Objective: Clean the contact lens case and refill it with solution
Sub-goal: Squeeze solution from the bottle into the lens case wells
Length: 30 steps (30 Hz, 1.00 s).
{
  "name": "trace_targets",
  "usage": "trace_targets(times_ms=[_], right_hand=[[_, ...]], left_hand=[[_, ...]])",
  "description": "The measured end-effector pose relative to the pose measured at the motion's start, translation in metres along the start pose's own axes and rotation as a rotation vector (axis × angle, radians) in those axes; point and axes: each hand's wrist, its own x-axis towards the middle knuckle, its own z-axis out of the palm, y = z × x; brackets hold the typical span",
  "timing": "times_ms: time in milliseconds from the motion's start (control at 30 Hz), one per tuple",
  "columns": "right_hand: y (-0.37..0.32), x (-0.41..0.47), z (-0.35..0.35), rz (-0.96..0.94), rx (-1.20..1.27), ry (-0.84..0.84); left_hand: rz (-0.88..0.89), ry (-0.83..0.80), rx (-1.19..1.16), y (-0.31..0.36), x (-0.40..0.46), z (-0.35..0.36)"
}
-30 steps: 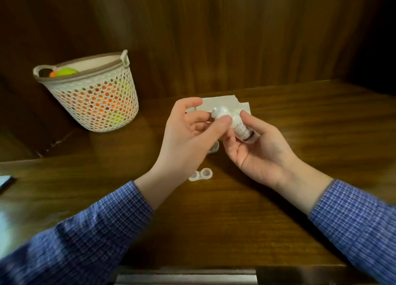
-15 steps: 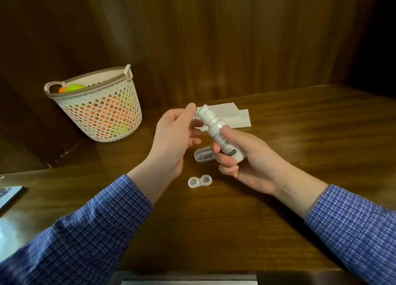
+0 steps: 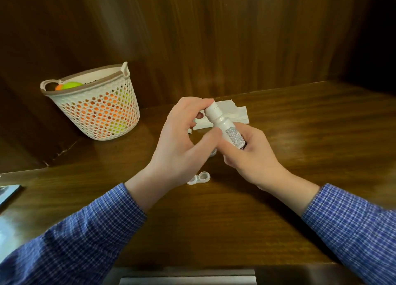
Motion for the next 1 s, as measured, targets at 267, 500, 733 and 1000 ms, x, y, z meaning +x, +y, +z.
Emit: trace_targets(times_ms=[267,500,733,1000], right_hand=[[0.004,-0.001,0.002,-0.024,-0.025,0.033],[0.007,-0.001,0.0,-0.024,-0.056,0.039],[0.003,0.007,-0.006,0.074,0.05,0.057],[0.02,0.023,-0.094,0.053,-0.439,0.218]], left_hand=[[0.064,-0.023,0.013,-0.005,0.002,0.003],[0.085,-0.061,0.019,-0.008,0.009,0.0],[0.102,-0.102,0.093,0.001,0.034,0.005],[0.204,-0.245,0.197,0.025,0.106,0.066]])
